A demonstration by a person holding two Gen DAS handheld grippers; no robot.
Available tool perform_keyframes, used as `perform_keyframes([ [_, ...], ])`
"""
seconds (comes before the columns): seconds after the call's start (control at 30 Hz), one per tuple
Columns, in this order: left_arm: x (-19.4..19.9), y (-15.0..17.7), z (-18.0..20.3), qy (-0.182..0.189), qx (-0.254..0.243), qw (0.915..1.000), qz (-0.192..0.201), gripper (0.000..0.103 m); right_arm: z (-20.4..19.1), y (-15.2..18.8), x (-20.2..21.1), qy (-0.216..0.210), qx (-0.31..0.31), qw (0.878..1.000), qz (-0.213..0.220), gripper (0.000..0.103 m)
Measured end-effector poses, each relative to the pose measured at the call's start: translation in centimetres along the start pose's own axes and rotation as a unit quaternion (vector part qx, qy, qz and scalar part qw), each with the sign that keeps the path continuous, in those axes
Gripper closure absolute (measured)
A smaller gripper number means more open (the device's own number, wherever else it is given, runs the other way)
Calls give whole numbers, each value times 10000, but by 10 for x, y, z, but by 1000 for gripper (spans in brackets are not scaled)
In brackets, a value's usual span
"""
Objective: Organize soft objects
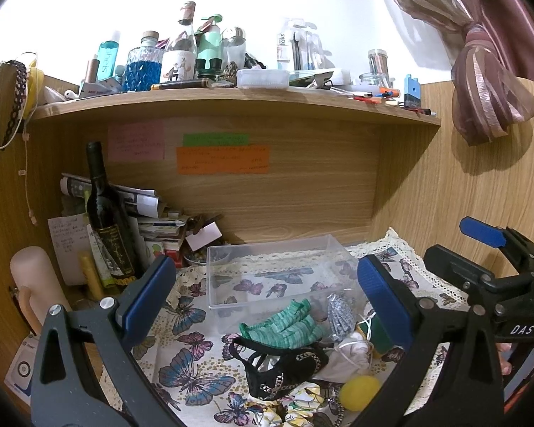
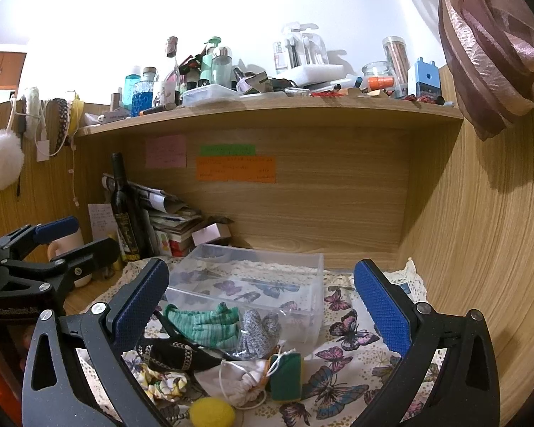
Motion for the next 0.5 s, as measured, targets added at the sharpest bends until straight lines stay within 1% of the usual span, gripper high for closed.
perform_keyframes([
  [0.37, 0, -2, 0, 128, 18, 9999, 23, 0, 3, 3, -7, -96, -74, 9999, -95, 0],
  [0.5, -4, -2, 2, 209, 60, 9998, -39, 0, 5, 6, -10, -107, -76, 9998, -132, 0],
])
Point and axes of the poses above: each gripper's, at about its wrist camera, not at the fingertips, and x roughly against the way its jaws point, z to its right, y to its underside, the point moved 6 cm from there along -x, roughly the way its jaws point, and after that the axes turned 1 degree about z, right-handed, at the moved point
